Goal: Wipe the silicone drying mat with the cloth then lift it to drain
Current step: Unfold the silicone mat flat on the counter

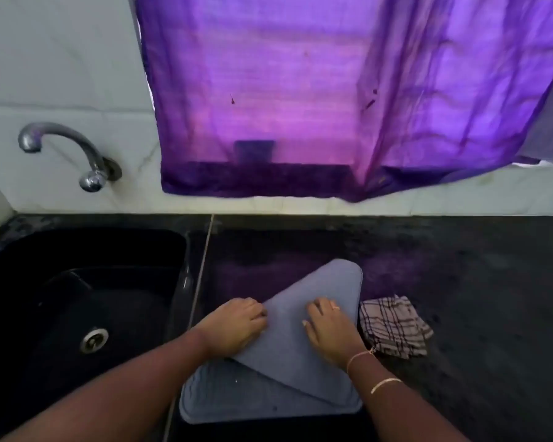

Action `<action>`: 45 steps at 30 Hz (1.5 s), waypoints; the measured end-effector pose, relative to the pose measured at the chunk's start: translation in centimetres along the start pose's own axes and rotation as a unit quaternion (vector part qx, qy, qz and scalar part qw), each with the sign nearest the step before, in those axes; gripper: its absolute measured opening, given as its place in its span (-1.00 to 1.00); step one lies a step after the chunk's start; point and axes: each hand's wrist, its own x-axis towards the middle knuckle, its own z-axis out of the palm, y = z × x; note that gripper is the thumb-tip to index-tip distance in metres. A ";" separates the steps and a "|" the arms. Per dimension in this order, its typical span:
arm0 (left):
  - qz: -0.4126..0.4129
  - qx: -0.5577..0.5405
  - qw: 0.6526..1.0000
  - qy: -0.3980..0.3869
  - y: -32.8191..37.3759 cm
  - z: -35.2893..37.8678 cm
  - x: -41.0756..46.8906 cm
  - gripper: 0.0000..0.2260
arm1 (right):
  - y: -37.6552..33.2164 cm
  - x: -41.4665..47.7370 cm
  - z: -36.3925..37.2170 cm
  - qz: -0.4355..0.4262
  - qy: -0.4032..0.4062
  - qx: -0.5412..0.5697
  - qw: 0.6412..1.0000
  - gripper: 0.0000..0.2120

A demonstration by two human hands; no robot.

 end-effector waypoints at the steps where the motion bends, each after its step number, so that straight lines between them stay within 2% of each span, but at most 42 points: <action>1: 0.001 -0.004 1.000 -0.012 0.2 0.0 -0.2 -0.75 | 0.0 -0.3 0.2 -0.004 -0.002 -0.003 1.000 -0.61; 4: 0.003 -0.006 0.999 -0.033 0.9 -0.4 -0.7 -0.59 | -0.1 -1.2 0.8 -0.003 -0.019 -0.012 1.000 -0.65; 7: -0.002 -0.016 0.998 -0.065 1.3 -0.5 -1.0 -0.49 | -0.2 -1.4 1.0 -0.007 -0.003 -0.009 1.000 -0.65; 10: 0.002 -0.023 0.997 -0.077 1.4 -0.6 -0.8 -0.52 | -0.3 -1.2 0.7 -0.009 -0.012 0.010 1.000 -0.59; 16: 0.063 -0.025 0.992 -0.106 2.3 -0.7 0.0 -0.52 | -0.1 -0.9 0.6 0.001 -0.015 0.024 1.000 -0.57; 21: 0.051 -0.038 0.991 -0.114 2.8 -0.9 0.4 -0.71 | 0.3 -0.7 0.4 -0.010 -0.017 0.033 0.999 -0.55; 27: -0.052 -0.056 0.995 -0.062 2.9 -1.3 0.9 -0.75 | 0.3 -0.6 0.5 0.001 -0.026 0.059 0.998 -0.52; 30: -0.112 -0.044 0.992 -0.038 2.7 -1.6 1.0 -0.75 | 0.6 -0.2 -0.4 0.036 -0.013 0.157 0.987 -0.56; 32: -0.160 -0.043 0.986 -0.027 2.4 -2.0 1.1 -0.74 | 0.8 0.4 -1.2 0.091 -0.025 0.252 0.963 -0.51; 34: -0.211 -0.041 0.977 -0.020 2.2 -2.4 1.2 -0.74 | 1.1 1.0 -2.2 0.148 -0.066 0.349 0.923 -0.43; 36: -0.254 -0.042 0.966 -0.006 1.9 -2.7 1.2 -0.74 | 1.4 1.4 -3.1 0.177 -0.098 0.411 0.889 -0.44; 38: -0.300 -0.054 0.952 0.009 1.7 -2.9 1.3 -0.74 | 1.7 1.9 -3.9 0.176 -0.117 0.433 0.876 -0.38; 41: -0.388 -0.083 0.918 -0.012 1.1 -3.0 1.5 -0.83 | 1.8 2.6 -4.7 0.142 -0.139 0.449 0.871 0.00; 42: -0.409 -0.089 0.908 -0.011 0.9 -2.9 1.6 -0.84 | 1.8 2.9 -4.8 0.128 -0.136 0.452 0.872 0.07; 44: -0.446 -0.102 0.889 -0.002 0.5 -2.9 1.7 -0.85 | 1.9 3.6 -5.1 0.101 -0.138 0.451 0.876 0.05; 45: -0.462 -0.108 0.880 0.007 0.1 -2.8 1.6 -0.86 | 1.9 4.0 -5.3 0.084 -0.136 0.448 0.880 -0.06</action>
